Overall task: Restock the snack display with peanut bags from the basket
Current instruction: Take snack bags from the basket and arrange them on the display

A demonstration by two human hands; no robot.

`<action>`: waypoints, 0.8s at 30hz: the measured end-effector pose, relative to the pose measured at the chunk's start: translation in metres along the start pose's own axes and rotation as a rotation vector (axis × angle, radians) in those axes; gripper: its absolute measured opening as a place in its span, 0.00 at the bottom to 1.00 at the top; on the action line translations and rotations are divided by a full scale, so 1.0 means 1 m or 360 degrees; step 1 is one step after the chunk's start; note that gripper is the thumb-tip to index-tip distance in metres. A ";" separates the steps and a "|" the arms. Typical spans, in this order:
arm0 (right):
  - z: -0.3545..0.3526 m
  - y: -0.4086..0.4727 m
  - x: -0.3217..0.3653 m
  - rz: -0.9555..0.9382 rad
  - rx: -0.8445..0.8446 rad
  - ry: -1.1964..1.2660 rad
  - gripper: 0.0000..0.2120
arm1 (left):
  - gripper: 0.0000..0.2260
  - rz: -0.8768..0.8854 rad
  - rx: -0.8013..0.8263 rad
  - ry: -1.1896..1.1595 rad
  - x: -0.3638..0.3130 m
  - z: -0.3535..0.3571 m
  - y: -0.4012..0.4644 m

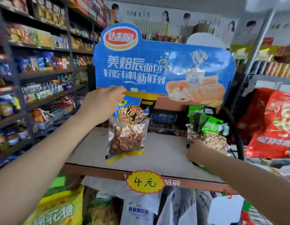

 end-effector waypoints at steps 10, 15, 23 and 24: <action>-0.104 0.023 -0.007 -0.0341 -0.0469 0.0562 0.16 | 0.12 -0.0225 0.0371 -0.0040 0.088 0.073 0.020; -0.202 0.035 0.021 -0.0424 -0.1313 0.1160 0.23 | 0.09 0.0110 0.0202 0.0041 0.118 0.087 0.033; -0.273 0.077 0.067 -0.0209 -0.1195 0.1055 0.12 | 0.12 0.0375 0.0029 0.0309 0.165 0.083 0.029; -0.275 0.078 0.066 -0.0116 -0.1226 0.1085 0.11 | 0.09 0.0446 0.0012 0.0329 0.164 0.082 0.022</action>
Point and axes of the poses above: each hand's wrist, its own y-axis towards the middle knuckle, its own z-axis out of the palm, x = y × z, the point moved 4 cm from there along y, towards the middle knuckle, and after that the axes turned 7 degrees about x, right-handed, at the moved point
